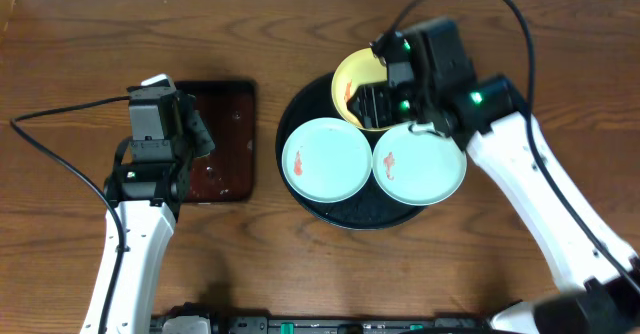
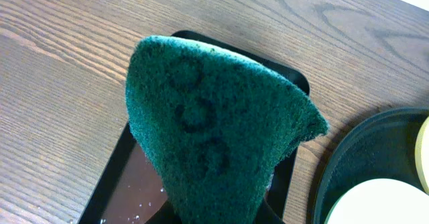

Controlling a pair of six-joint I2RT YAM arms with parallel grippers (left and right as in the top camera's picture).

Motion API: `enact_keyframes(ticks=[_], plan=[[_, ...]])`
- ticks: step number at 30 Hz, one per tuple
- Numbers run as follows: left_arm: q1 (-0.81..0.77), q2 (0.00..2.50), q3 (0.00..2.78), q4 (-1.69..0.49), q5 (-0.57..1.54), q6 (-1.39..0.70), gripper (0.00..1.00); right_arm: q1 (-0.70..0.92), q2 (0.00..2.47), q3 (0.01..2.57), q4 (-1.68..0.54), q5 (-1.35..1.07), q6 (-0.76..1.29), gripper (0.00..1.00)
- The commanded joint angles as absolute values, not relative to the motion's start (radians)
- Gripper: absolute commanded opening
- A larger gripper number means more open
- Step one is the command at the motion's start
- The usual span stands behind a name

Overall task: Clean dirty plates on tray and stack at the side
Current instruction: 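Grasp the yellow plate rim with the right gripper and tilt it up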

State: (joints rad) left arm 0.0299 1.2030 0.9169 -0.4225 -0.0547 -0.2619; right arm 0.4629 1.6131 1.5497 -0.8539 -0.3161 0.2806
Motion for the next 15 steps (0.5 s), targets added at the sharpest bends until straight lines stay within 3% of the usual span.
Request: enact_keyframes(ticks=[1,7,15], plan=[[0.033,1.202,0.926,-0.420,-0.053,-0.267,0.08,0.479,1.747,1.758,-0.998,-0.174,0.239,0.56],[0.033,1.202,0.926,-0.418,-0.053,-0.267,0.08,0.488,1.885,1.773,-1.086,-0.116,0.262,0.63],[0.033,1.202,0.926,-0.418,-0.053,-0.267,0.08,0.503,2.065,1.773,-1.081,-0.105,0.230,0.53]])
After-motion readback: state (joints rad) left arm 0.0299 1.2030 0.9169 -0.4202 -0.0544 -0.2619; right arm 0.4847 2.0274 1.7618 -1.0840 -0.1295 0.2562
